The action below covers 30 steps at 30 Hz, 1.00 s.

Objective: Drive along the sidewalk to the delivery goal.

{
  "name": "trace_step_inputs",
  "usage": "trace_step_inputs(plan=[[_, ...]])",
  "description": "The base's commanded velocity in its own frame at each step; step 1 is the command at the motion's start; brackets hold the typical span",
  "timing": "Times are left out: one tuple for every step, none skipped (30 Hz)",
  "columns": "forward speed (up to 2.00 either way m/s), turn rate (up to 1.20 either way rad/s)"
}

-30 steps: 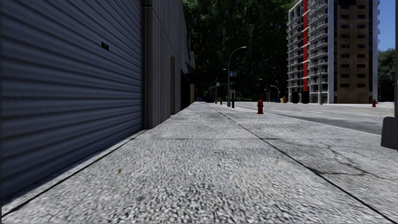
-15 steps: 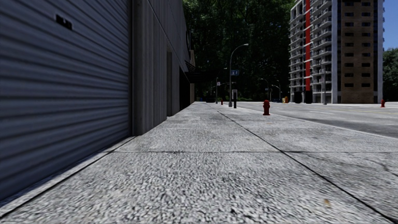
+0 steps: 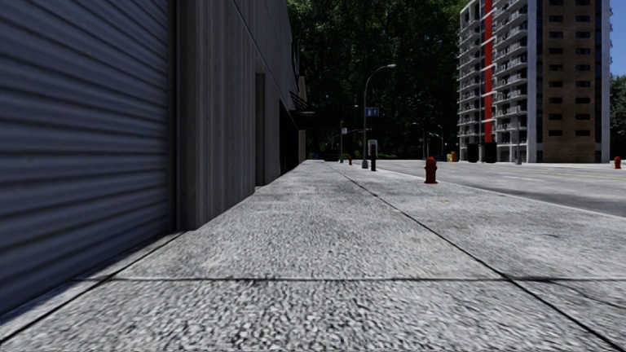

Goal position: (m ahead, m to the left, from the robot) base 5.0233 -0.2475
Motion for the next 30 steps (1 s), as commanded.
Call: trace_step_inputs(plan=[[2.00,0.00],[2.00,0.00],[2.00,0.00],[2.00,0.00],[2.00,0.00],[2.00,0.00],[2.00,0.00],[2.00,0.00],[2.00,0.00],[2.00,0.00],[2.00,0.00],[2.00,0.00],[2.00,0.00],[2.00,0.00],[2.00,0.00],[2.00,0.00],[2.00,0.00],[2.00,0.00],[2.00,0.00],[2.00,0.00],[2.00,0.00],[2.00,0.00],[2.00,0.00],[2.00,0.00],[2.00,0.00],[2.00,0.00],[2.00,0.00],[2.00,0.00],[2.00,0.00],[2.00,0.00]])
